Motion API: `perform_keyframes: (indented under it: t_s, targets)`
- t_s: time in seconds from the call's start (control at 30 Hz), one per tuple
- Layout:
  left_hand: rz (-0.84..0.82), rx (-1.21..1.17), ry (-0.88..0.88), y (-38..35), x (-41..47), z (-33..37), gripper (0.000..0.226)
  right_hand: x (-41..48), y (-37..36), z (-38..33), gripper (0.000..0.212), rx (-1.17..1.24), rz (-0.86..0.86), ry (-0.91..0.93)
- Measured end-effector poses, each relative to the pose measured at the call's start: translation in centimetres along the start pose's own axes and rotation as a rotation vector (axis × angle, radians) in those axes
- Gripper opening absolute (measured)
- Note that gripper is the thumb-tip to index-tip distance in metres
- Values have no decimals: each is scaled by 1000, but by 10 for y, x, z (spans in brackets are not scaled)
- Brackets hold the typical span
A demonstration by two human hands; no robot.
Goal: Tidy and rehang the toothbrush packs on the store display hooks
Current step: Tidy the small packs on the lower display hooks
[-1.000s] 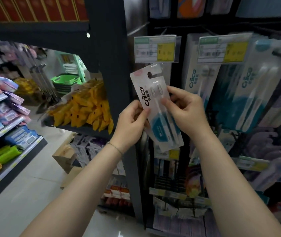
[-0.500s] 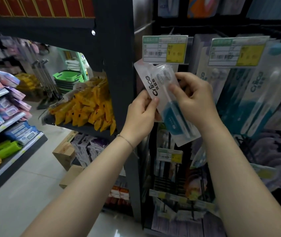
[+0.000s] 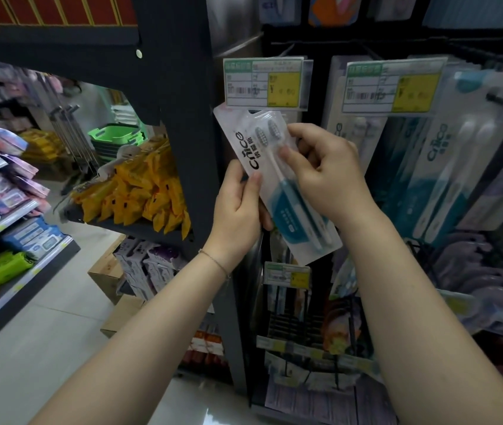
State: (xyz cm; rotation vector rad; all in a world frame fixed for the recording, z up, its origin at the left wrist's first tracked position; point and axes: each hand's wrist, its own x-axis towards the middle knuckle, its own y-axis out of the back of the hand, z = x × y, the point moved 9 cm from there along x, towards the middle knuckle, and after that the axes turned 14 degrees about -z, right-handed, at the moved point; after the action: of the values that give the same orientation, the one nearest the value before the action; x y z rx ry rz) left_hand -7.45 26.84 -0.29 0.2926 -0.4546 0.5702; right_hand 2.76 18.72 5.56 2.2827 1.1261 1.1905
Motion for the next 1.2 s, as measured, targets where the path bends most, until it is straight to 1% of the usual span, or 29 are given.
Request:
perform_keyframes:
  t_s: [0.13, 0.23, 0.37, 0.63, 0.83, 0.93, 1.07, 1.2]
  targets:
    - [8, -51, 6, -6, -1, -3, 15, -3, 1, -1, 37, -61, 5, 30]
    - [13, -95, 6, -12, 1, 0, 14, -3, 5, -4, 40, -106, 41, 53]
    - [38, -129, 27, -15, 5, 3, 12, 1, 13, -4, 39, -91, 72, 44]
    - [53, -126, 111, -13, 20, 3, 12, 5, 19, -8, 34, -66, 37, -5]
    - [37, -112, 119, -13, 31, 3, 13, 5, 27, 5, 18, 65, 106, -61]
    - [29, -26, 140, -9, 33, -1, 15, 4, 21, 14, 18, 98, 103, -106]
    - [5, 135, 199, 1, 32, -12, 15, 2, 7, 27, 9, 177, 71, -160]
    - [32, 246, 202, 11, 29, -12, 14, -1, -4, 31, 5, 223, 49, -180]
